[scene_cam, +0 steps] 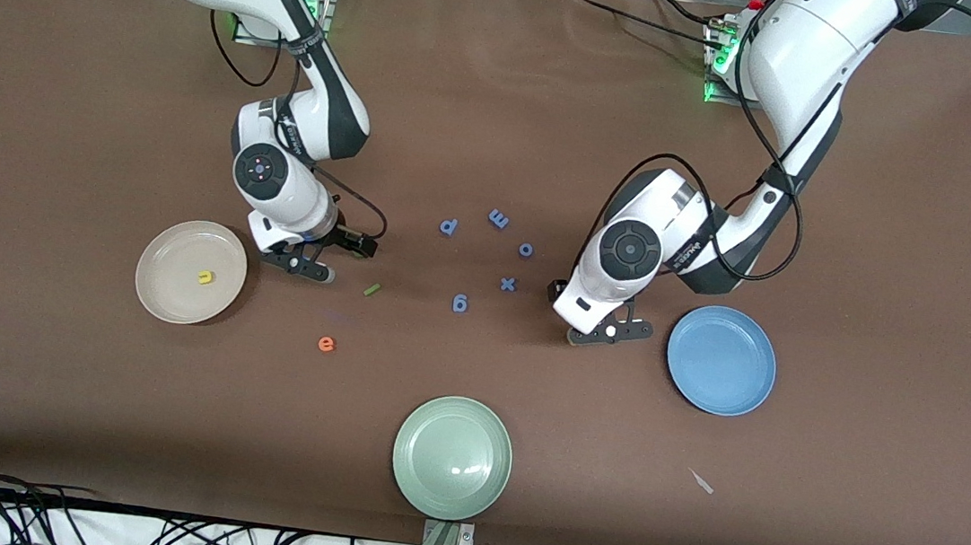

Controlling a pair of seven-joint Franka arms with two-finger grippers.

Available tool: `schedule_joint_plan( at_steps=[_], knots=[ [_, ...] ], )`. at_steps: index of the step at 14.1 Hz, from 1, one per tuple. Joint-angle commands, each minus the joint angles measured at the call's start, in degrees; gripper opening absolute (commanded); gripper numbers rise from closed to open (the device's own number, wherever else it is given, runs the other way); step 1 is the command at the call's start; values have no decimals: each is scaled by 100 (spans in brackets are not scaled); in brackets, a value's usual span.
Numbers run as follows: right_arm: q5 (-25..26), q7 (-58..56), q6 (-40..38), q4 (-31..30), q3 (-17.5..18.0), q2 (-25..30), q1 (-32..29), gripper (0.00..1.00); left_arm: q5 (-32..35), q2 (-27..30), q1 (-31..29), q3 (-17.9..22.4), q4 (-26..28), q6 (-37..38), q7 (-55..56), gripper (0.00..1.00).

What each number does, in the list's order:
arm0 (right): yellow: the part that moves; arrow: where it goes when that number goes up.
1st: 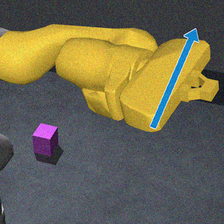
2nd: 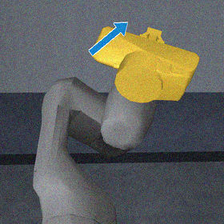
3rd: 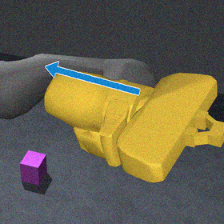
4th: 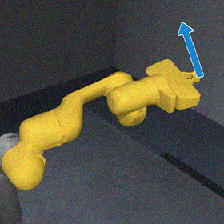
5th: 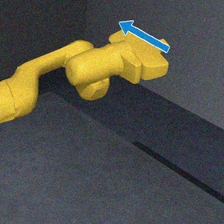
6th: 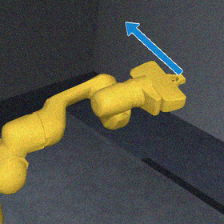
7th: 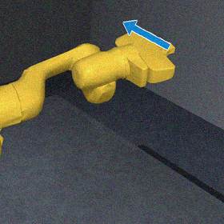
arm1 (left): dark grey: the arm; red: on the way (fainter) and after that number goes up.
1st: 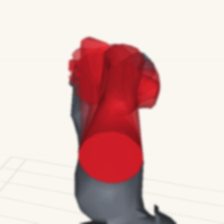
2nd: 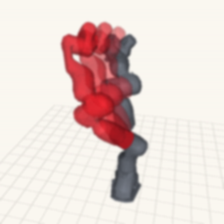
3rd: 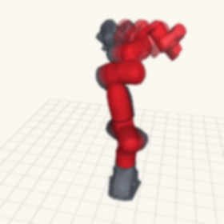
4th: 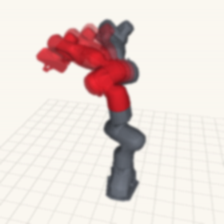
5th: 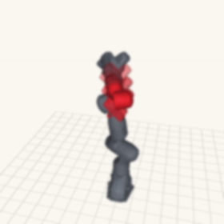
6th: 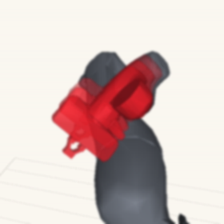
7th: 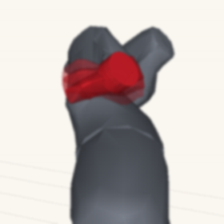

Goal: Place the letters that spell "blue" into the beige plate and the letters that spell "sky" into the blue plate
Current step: 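Grasp the yellow k with the left gripper while the right gripper lowers onto green a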

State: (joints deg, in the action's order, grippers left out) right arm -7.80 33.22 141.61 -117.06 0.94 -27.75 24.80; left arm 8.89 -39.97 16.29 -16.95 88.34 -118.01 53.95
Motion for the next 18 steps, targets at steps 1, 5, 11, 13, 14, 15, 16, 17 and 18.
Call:
schedule_joint_plan(
  at_steps=[1, 5, 11, 13, 14, 15, 16, 17, 18],
  knots=[
    [-38, 71, 243, -282, 3, 121, 112, 100, -71, -63, 94, 69, -99, 41, 1551, 100],
    [32, 62, 253, -282, -6, 42, 201, 99, -203, -81, 111, 69, 42, -265, 3319, 100],
    [42, 62, 560, -229, -15, -187, 192, 93, -203, -116, -37, 87, 762, -1610, 4185, 82],
    [42, 53, 560, -229, -15, -187, 192, 82, -203, -133, -90, 87, 860, -1673, 4307, 65],
    [42, 53, 560, -229, -15, -187, 192, 76, -195, -221, -82, 87, 851, -1682, 4351, 64],
    [42, 53, 560, -229, -15, -187, 192, 72, -186, -230, -90, 87, 842, -1682, 4369, 60],
    [42, 62, 560, -229, -15, -196, 192, 65, -194, -230, -91, 87, 842, -1682, 4378, 55],
    [42, 62, 560, -229, -15, -196, 192, 60, -194, -239, -91, 96, 842, -1690, 4378, 49],
    [42, 62, 569, -220, -15, -204, 192, 57, -194, -239, -91, 87, 842, -1690, 4378, 46]
  ],
)
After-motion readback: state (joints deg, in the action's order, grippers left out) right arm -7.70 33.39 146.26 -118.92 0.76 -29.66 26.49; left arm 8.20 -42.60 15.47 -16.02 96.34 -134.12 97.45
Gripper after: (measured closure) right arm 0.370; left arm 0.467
